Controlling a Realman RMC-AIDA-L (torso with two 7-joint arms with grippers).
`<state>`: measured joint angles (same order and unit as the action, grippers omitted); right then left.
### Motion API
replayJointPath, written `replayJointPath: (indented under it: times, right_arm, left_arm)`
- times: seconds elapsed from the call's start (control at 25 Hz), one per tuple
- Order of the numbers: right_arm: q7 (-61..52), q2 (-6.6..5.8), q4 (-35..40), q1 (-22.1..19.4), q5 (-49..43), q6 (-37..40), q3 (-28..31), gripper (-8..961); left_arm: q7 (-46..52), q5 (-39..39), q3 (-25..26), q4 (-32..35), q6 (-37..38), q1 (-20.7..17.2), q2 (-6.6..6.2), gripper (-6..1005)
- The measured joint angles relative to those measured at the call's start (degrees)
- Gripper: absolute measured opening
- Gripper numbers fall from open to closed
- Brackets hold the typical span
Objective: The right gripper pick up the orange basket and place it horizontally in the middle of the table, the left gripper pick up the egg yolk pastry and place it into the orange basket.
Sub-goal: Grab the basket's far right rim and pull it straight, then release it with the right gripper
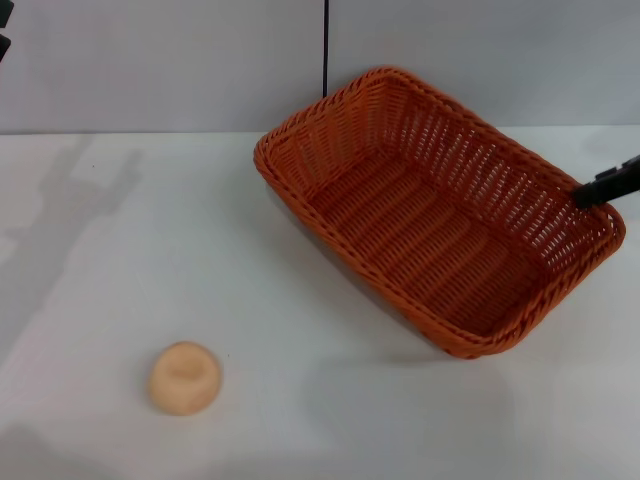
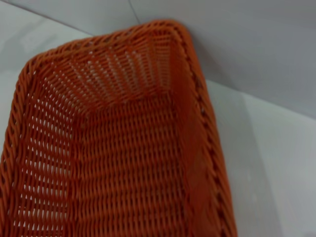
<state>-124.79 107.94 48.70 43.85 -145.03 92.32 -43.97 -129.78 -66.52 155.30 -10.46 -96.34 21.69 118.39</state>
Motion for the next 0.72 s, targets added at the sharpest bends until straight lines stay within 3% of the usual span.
replayJointPath:
  times: [0.36,0.56,0.72]
  right_arm:
    - [1.2,0.61,-4.0,-0.1,-0.1,-3.4,-0.8,528]
    - [2.4,0.76,-4.0,-0.5,-0.1,-3.1,-1.5,318]
    - [2.9,0.99,-3.8,-0.8,-0.1,-3.0,-2.1,227]
  left_arm:
    - [0.1,0.1,0.0,0.0,0.0,-0.2,-0.01,834]
    - [0.2,0.2,0.0,0.0,0.0,-0.4,0.01,834]
    - [0.3,0.2,0.0,0.1,0.0,-0.5,0.08,834]
